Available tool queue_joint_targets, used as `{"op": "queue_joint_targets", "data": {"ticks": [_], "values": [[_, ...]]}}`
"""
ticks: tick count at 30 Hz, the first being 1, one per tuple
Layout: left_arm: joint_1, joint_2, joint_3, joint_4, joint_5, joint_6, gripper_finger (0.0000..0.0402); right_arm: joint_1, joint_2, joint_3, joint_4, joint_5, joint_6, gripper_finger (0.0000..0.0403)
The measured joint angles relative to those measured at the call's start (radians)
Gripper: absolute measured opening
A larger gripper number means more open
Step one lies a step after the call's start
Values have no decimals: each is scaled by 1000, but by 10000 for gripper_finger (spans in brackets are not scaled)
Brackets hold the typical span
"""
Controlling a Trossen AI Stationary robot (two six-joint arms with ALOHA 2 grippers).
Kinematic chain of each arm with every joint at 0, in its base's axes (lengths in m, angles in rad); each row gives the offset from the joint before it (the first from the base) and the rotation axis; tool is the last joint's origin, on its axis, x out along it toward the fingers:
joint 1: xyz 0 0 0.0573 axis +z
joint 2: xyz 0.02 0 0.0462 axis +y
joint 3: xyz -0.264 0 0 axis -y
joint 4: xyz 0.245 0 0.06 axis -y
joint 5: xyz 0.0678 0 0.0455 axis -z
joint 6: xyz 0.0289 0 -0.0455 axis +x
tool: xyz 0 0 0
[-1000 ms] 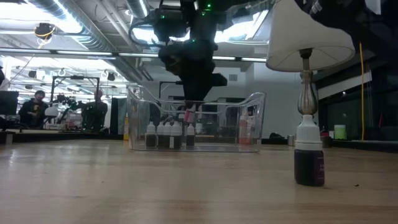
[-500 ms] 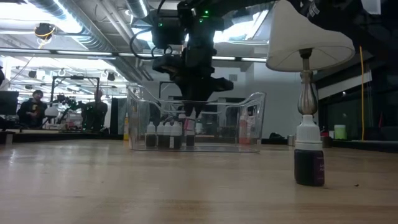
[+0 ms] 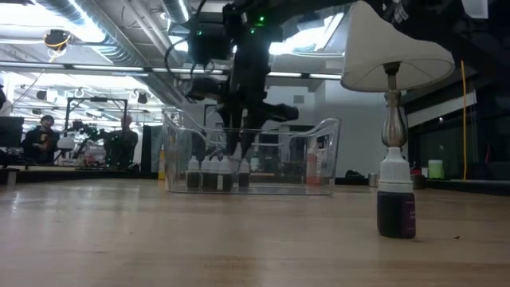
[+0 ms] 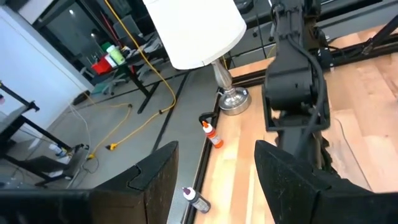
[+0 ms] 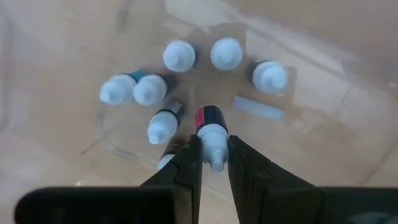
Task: Pick & Place food coloring
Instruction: Put the pink food coloring bottle into the transparent bin
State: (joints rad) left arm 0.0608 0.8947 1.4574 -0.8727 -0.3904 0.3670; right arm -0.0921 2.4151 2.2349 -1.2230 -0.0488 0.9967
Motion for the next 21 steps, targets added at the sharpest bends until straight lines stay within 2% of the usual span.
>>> {"op": "queue_joint_targets", "data": {"ticks": [7, 21], "values": [[0, -34, 0, -9, 0, 12, 203, 8, 50, 0, 14, -55, 19, 65], [0, -60, 0, -37, 67, -5, 201, 3, 52, 0, 24, -42, 24, 73]]}}
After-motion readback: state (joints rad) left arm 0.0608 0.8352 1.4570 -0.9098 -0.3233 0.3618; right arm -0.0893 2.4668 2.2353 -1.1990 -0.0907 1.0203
